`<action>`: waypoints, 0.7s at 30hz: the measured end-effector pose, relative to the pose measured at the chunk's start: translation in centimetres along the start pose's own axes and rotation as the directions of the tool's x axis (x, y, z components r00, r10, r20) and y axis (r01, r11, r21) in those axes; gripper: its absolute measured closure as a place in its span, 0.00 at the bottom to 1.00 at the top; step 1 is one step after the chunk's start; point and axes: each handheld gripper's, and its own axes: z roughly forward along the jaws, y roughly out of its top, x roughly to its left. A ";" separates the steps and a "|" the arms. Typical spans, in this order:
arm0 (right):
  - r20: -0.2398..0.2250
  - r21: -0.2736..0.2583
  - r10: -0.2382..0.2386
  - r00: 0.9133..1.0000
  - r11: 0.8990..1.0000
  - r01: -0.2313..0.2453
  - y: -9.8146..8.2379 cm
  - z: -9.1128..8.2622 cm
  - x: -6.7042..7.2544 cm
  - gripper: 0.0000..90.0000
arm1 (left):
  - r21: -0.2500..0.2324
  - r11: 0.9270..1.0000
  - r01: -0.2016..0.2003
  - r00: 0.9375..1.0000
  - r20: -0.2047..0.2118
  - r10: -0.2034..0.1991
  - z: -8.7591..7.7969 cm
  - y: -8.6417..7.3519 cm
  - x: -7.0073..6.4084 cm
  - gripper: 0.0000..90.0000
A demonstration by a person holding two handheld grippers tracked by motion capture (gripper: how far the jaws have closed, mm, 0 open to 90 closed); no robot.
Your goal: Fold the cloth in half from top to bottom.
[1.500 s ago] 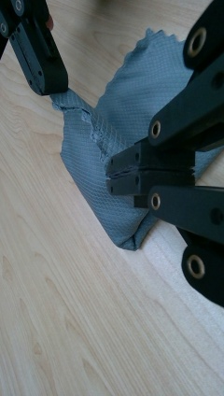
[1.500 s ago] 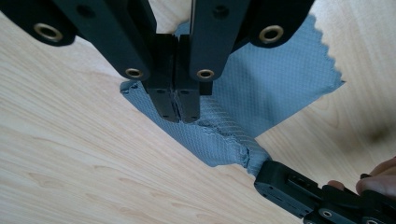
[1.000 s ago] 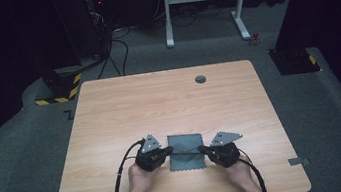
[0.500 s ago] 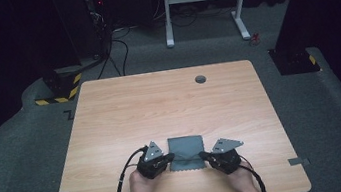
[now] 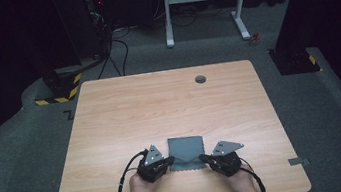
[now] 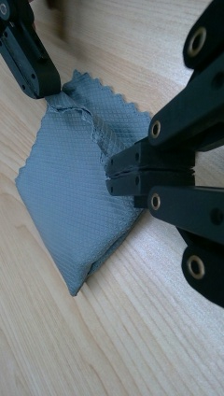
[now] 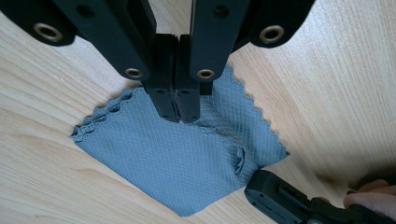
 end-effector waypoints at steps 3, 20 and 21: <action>-0.004 0.003 0.003 1.000 1.000 -0.003 -0.1 0.1 0.0 0.99 | 0.003 1.000 0.001 1.000 0.005 -0.001 0.1 -0.2 0.0 0.99; -0.015 0.010 0.010 1.000 1.000 -0.010 -0.7 -0.9 0.3 0.90 | -0.004 1.000 0.008 1.000 0.016 -0.008 -0.8 -0.1 -0.5 0.87; -0.012 0.002 0.012 1.000 1.000 -0.012 -0.8 -1.2 0.3 0.90 | -0.011 1.000 0.003 1.000 0.013 -0.003 -1.0 0.0 -0.6 0.86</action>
